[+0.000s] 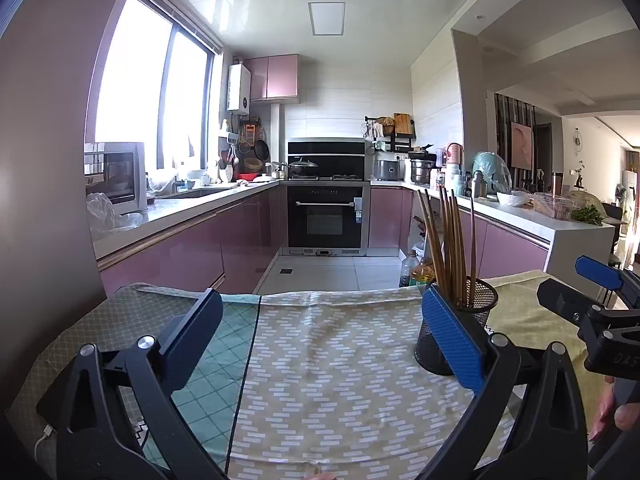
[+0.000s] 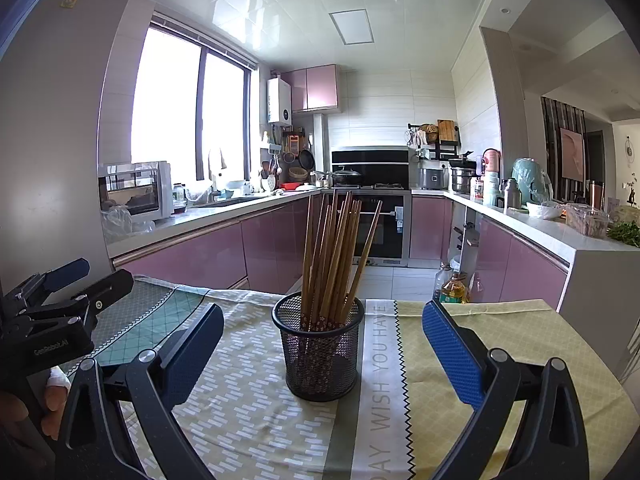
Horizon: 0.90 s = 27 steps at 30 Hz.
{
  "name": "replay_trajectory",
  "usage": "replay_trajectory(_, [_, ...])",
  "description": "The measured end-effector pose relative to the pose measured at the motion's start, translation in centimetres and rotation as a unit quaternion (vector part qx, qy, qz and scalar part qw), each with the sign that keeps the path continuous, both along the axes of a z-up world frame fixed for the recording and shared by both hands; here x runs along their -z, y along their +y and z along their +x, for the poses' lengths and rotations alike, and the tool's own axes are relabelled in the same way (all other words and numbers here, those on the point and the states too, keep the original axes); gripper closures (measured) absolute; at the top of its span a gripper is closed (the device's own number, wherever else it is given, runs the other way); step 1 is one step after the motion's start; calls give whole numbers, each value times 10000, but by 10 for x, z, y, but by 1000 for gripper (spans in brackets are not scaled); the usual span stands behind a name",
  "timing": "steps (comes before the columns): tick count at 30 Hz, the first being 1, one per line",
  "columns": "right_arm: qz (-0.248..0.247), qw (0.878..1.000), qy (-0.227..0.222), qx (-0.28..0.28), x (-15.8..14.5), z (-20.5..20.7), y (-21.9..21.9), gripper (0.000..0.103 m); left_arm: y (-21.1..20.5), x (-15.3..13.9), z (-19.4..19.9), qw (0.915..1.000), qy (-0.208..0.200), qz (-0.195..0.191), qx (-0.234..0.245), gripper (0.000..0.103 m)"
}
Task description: Organize utensils
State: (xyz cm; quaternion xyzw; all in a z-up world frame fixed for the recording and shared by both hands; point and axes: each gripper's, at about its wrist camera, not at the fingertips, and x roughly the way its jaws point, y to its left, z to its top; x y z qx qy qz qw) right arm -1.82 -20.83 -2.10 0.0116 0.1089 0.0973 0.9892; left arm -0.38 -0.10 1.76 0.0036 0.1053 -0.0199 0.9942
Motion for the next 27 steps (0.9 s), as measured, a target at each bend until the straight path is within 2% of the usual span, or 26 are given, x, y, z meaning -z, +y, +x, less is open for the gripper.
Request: replay_trajectory(27, [5,10000,32,-11,1,1,0,7,0,1,0,10000,12,-8,-24,5])
